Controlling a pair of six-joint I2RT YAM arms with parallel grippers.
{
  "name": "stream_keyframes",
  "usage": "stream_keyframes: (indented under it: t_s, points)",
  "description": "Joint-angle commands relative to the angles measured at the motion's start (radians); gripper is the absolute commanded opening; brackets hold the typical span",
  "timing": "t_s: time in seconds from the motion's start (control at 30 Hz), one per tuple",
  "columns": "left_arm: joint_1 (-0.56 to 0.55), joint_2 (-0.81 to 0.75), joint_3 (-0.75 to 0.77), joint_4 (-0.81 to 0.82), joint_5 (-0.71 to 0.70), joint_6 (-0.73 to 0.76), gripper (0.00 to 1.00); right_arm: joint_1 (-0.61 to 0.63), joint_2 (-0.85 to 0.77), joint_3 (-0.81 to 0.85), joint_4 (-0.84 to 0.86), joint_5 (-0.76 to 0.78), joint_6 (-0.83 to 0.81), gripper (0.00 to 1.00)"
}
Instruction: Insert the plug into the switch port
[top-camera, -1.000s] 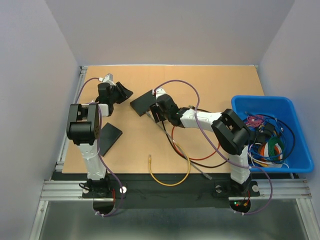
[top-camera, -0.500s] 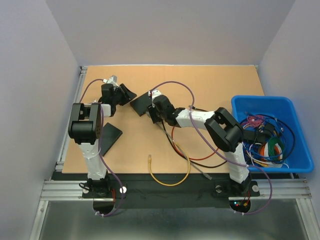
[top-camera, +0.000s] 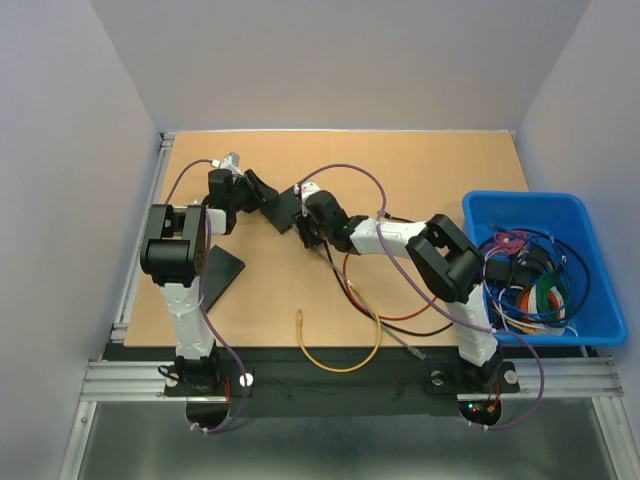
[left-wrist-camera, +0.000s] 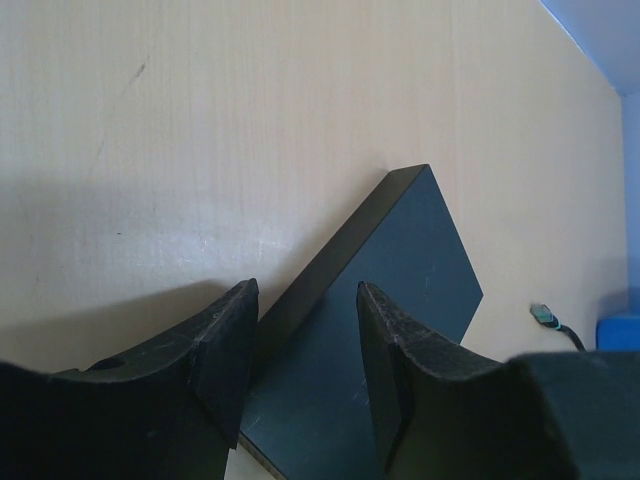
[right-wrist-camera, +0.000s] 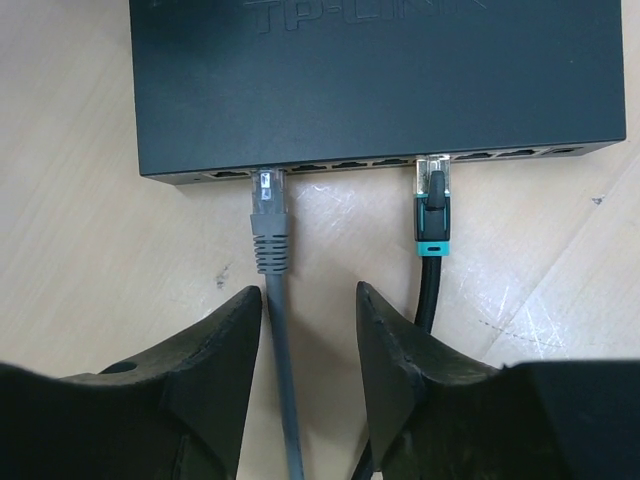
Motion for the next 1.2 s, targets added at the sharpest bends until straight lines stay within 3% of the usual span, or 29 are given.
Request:
stream_keyframes:
  t_s: [0.0, 0.1, 0.4, 0.83, 1.17]
  points:
    - [-0.006, -0.004, 0.008, 0.016, 0.026, -0.008, 0.55, 0.007, -0.013, 0.019, 0.033, -0.029, 0.014, 0.46]
    - [-0.006, 0.000, 0.010, 0.018, 0.035, -0.011, 0.55, 0.007, 0.003, 0.019, 0.032, -0.024, 0.016, 0.34]
    - [-0.015, 0.014, 0.000, 0.028, 0.079, -0.016, 0.44, 0.006, 0.029, 0.037, 0.030, -0.015, 0.017, 0.14]
    - [-0.042, 0.042, -0.047, 0.071, 0.177, 0.001, 0.36, 0.007, 0.059, 0.164, 0.025, 0.083, -0.053, 0.12]
    - [-0.068, 0.014, -0.084, 0.016, 0.131, 0.030, 0.36, -0.005, 0.092, 0.270, 0.029, 0.119, -0.115, 0.11]
